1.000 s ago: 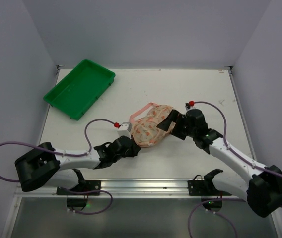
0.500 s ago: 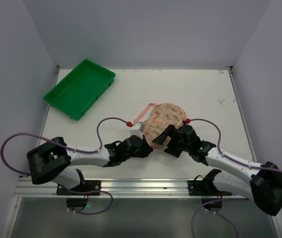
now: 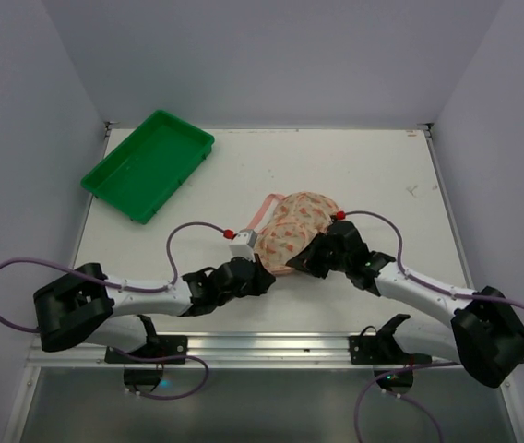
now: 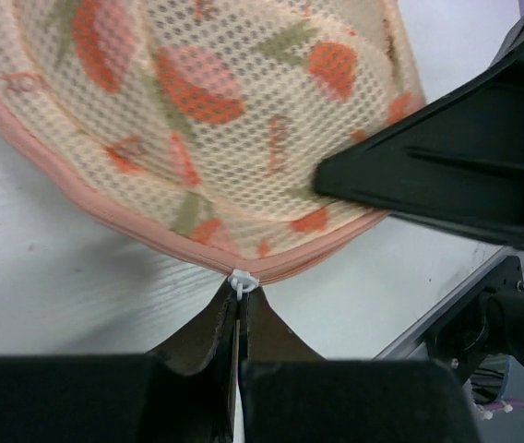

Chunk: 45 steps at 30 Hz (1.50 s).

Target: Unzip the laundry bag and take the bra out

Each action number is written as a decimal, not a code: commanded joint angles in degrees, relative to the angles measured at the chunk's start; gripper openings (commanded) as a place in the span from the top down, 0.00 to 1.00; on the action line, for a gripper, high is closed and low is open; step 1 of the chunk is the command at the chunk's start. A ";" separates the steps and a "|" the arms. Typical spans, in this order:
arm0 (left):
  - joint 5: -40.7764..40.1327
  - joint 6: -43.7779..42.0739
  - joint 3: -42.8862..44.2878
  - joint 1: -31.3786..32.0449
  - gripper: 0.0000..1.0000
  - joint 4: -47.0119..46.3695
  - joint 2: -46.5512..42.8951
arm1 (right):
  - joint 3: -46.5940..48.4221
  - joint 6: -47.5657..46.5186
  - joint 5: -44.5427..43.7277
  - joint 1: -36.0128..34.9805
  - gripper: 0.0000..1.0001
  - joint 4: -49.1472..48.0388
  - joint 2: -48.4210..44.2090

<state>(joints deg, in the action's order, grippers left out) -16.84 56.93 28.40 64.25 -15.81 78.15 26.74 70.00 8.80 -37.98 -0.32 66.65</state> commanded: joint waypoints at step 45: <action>11.83 -0.24 6.58 -3.25 1.00 -7.21 9.21 | -3.02 1.02 -4.05 1.94 0.03 -11.72 -3.56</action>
<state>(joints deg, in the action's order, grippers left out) -4.47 56.07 35.00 60.58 -20.14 88.29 20.16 69.67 6.52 -35.94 -8.16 61.01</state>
